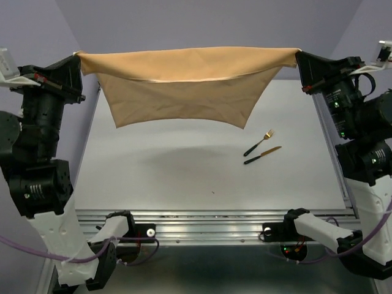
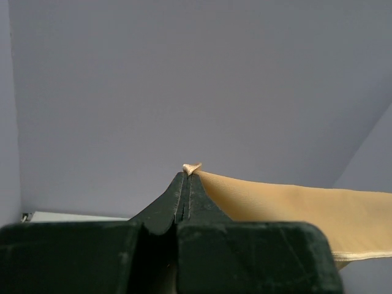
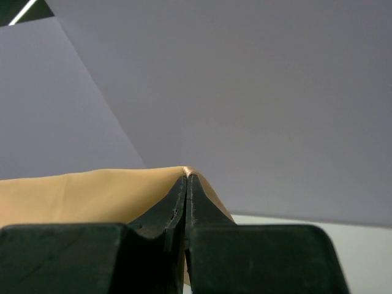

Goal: Fold the napkin into a case and place the utensils inside
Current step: Flatten out the crumpled napkin at the center of the board.

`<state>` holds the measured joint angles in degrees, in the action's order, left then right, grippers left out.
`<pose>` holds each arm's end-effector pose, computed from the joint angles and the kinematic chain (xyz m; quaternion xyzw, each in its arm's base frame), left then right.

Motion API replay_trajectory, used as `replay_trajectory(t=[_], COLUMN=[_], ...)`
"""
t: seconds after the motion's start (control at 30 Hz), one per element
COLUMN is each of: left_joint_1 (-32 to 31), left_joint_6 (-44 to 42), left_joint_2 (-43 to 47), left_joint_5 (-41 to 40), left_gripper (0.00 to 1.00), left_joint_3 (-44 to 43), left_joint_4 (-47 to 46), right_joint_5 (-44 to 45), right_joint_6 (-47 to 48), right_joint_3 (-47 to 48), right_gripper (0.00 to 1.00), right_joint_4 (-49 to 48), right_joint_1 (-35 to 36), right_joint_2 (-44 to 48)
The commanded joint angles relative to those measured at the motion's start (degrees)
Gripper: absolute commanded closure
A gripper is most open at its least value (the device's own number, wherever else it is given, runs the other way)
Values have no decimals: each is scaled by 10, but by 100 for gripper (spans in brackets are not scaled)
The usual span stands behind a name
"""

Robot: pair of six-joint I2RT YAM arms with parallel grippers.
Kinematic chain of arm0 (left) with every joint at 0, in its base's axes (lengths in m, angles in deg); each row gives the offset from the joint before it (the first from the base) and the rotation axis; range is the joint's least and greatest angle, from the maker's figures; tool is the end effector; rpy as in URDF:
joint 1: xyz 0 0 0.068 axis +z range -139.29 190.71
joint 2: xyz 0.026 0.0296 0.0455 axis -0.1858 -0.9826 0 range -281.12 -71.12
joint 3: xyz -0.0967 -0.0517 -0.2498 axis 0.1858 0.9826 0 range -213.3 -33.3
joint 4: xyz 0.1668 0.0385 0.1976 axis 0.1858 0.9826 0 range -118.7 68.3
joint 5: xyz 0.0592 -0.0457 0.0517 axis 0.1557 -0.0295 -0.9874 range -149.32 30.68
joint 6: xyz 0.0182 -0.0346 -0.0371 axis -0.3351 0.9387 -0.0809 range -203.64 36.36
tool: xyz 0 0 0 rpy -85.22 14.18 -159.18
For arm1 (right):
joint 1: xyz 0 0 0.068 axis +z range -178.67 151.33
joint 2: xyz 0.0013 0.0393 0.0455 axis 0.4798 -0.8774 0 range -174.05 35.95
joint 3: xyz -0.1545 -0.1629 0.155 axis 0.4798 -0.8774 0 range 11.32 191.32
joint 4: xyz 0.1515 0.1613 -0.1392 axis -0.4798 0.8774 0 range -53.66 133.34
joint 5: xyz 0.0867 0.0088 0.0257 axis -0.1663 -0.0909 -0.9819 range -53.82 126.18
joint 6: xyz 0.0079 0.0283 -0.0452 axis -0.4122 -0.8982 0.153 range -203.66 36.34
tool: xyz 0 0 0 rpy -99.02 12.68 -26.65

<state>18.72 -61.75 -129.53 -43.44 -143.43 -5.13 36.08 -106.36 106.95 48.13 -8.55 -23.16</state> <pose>0.0824 0.0018 0.6189 -0.0168 0.5224 -0.1731 0.8348 0.1362 0.0500 0.5799 0.0114 0.5392 0.3078 0.7839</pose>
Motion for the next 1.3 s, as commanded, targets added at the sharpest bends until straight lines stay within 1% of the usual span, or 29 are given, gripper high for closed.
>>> replay_trajectory(t=[0.0,0.1,0.27,0.3,0.4,0.47,0.5,0.53,0.6,0.67,0.73,0.8,0.83,0.87,0.9,0.93,0.97,1.0,1.07,1.1,1.27], left_joint_1=[3,3,3,3,3,3,3,3,3,3,3,4,4,5,6,6,7,8,9,9,12], left_joint_6=[-24,-26,-22,-22,-14,-11,-11,-11,-5,3,7,7,10,10,10,10,11,11,12,12,14], left_joint_2=[27,36,21,15,1,-21,-21,-33,-47,-74,-115,-147,-179,-195,-230,-248,-264,-296,-332,-366,-459], left_joint_5=[-9,-14,-17,-20,-23,-21,-22,-23,-23,-23,-20,-23,-26,-27,-30,-31,-32,-33,-34,-31,-7], left_gripper=[100,100,100,100,100,100,100,100,100,100,100,100,100,100,100,100,100,100,100,100,100], left_joint_3=[-47,-31,54,93,152,230,230,267,301,344,373,384,390,389,383,378,371,355,333,308,231], left_joint_4=[19,14,0,-8,-32,-54,-62,-70,-100,-129,-143,-159,-164,-170,-171,-172,-175,-179,-179,-179,-168], right_joint_5=[-19,-6,35,40,47,55,55,56,55,52,48,42,36,38,38,38,39,39,42,46,47], right_joint_6=[-10,-14,-16,-17,-18,-16,-15,-15,-18,-23,-23,-27,-26,-28,-27,-26,-24,-21,-16,-14,-3], right_joint_3=[11,-11,-51,-66,-89,-117,-127,-140,-177,-200,-222,-223,-223,-221,-206,-194,-180,-151,-124,-107,5], right_gripper=[99,99,99,99,99,99,99,99,99,99,99,99,99,99,99,99,99,99,99,99,99], right_joint_4=[3,-9,-9,-8,-10,-17,-21,-35,-51,-81,-101,-125,-148,-154,-159,-164,-164,-164,-167,-166,-167], right_joint_1=[-1,-1,-1,-1,-1,-1,-1,-1,-1,-1,-1,-1,-1,-1,-1,-1,-1,-1,-1,-1,-12], right_joint_2=[36,48,23,9,-19,-50,-61,-71,-107,-136,-190,-232,-273,-295,-317,-363,-385,-426,-463,-482,-588])
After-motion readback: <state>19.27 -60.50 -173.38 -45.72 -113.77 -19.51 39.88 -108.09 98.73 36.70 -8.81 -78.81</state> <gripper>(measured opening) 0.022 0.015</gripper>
